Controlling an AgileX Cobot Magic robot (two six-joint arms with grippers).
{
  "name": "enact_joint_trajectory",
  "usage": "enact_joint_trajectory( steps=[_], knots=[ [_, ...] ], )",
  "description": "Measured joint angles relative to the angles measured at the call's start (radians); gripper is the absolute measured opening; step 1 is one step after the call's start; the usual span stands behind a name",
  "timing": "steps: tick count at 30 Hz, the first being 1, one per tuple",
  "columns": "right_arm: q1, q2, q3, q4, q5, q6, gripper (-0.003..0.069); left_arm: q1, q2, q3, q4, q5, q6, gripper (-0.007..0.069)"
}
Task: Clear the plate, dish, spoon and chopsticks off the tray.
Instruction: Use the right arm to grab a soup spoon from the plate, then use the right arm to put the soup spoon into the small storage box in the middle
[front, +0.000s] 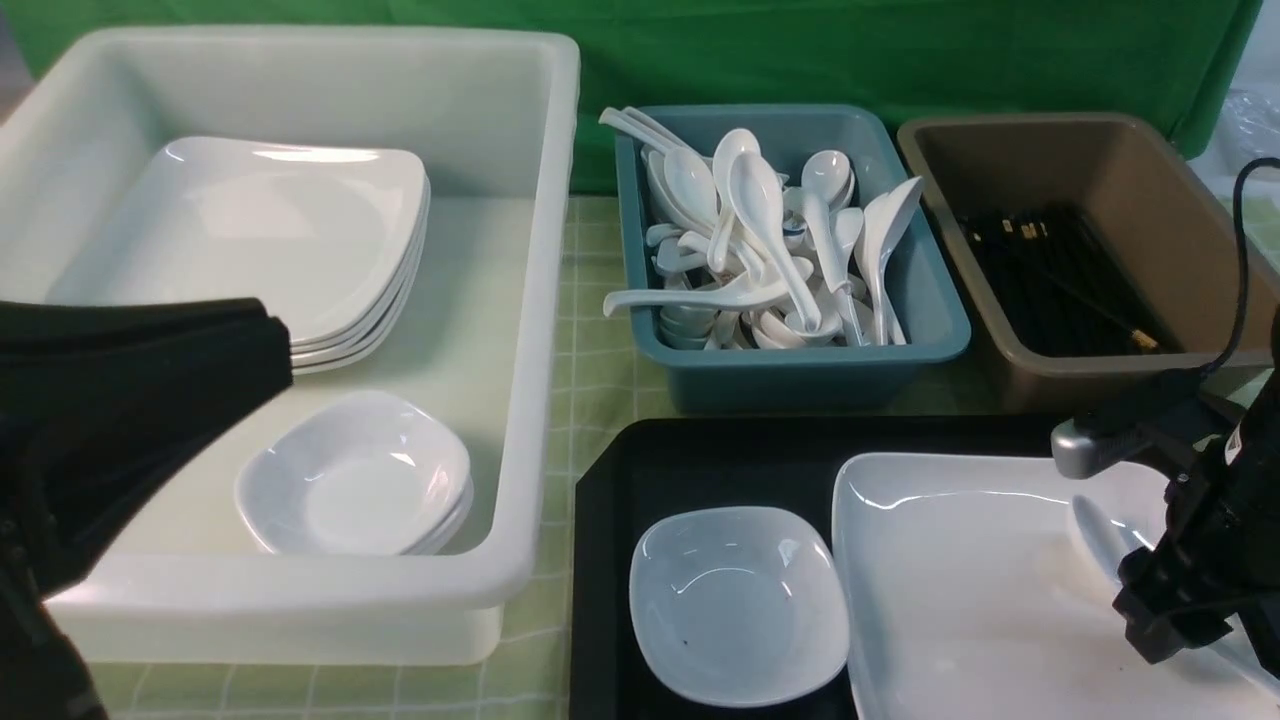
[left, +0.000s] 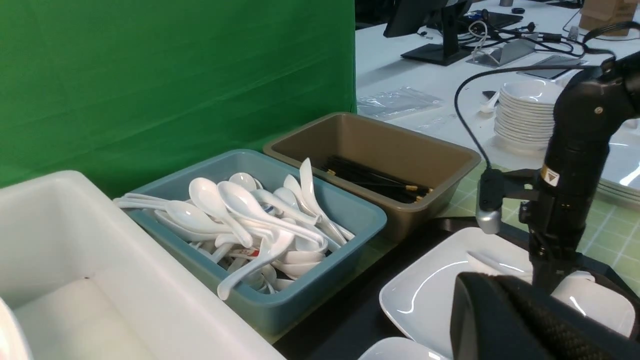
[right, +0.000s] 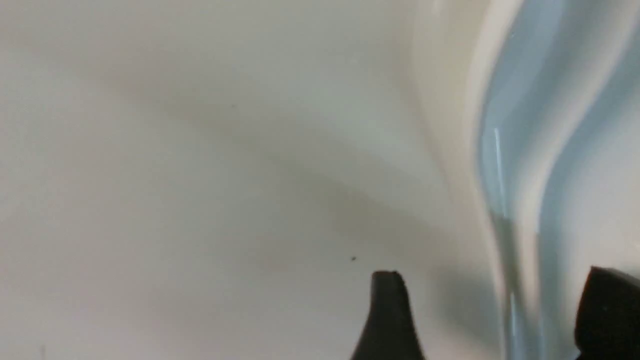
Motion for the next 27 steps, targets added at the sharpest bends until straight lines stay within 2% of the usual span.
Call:
enact_joint_trajectory(
  steps=[5, 8, 12, 13, 14, 15, 16, 24, 27],
  knots=[
    [0.000, 0.063, 0.000, -0.021, -0.022, 0.001, 0.0499, 0.000, 0.000, 0.000, -0.002, 0.020, 0.001, 0.0021],
    [0.000, 0.068, -0.001, -0.020, -0.020, 0.001, 0.0464, 0.000, 0.000, 0.000, -0.003, 0.024, 0.001, 0.0021],
    [0.000, 0.071, -0.001, -0.013, -0.014, -0.003, 0.0322, 0.000, 0.000, 0.000, -0.003, 0.031, 0.001, 0.0021],
    [0.000, 0.071, -0.002, -0.012, -0.009, -0.007, 0.0262, 0.000, 0.000, 0.000, -0.003, 0.031, 0.001, 0.0021],
    [0.000, 0.071, -0.002, -0.015, -0.007, -0.008, 0.0253, 0.000, 0.000, 0.000, -0.003, 0.031, 0.001, 0.0021],
    [0.001, 0.072, -0.004, -0.031, 0.011, -0.010, 0.0174, 0.000, 0.000, 0.000, -0.003, 0.034, 0.001, 0.0021],
    [0.000, 0.073, -0.008, -0.030, 0.032, -0.009, 0.0157, 0.000, 0.000, 0.000, -0.003, 0.036, 0.001, 0.0021],
    [0.004, -0.059, -0.115, -0.013, 0.248, 0.054, 0.0160, 0.000, 0.000, 0.000, -0.003, 0.037, 0.002, 0.0021],
    [0.028, -0.143, -0.170, 0.059, 0.279, 0.066, 0.0160, 0.000, 0.000, 0.000, -0.004, 0.033, 0.004, 0.0021]
  ],
)
